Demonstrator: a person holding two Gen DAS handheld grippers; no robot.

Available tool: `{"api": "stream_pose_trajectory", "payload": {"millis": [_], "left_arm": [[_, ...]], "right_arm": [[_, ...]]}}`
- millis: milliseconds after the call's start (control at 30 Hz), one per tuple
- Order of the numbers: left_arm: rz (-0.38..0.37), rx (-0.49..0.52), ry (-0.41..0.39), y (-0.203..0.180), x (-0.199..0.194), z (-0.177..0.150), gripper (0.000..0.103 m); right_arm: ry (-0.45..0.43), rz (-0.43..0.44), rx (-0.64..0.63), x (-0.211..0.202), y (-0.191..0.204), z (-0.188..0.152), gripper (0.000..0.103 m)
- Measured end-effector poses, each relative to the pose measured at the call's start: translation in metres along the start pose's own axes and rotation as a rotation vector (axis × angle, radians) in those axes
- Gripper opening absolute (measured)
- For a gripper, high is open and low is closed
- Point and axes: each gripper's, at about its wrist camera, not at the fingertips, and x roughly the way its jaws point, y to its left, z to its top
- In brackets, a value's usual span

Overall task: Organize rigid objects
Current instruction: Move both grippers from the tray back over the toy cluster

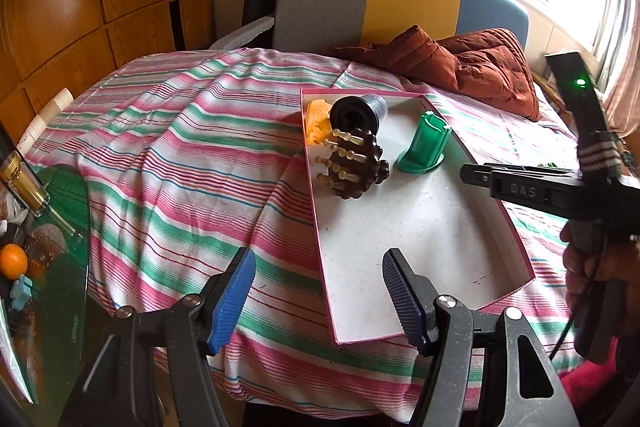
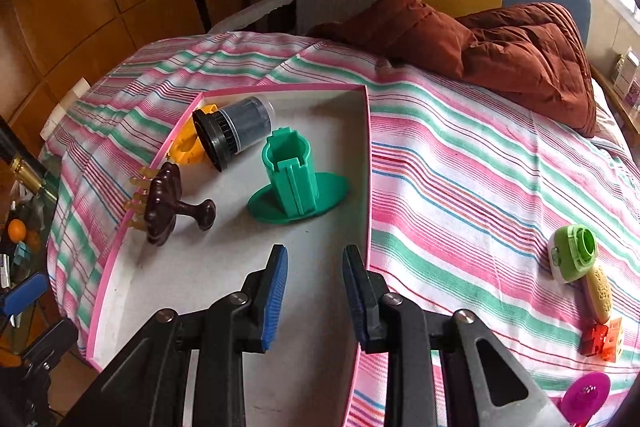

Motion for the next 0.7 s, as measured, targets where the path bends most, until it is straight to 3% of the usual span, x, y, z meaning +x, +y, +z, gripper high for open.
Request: {"api": "stream_pose_trajectory", "payload": {"millis": [433,700], "left_arm": [[0.001,0.022,-0.011,-0.006,-0.005,0.000,0.067],[-0.003,0.038,-0.015,-0.012,-0.005,0.001,0.067]], "right_arm": [[-0.064,-0.009,0.034,-0.044,-0.022,-0.011,0.028],[-0.096,-0.075,0.131,-0.077,-0.080,-0.023,0.031]]}}
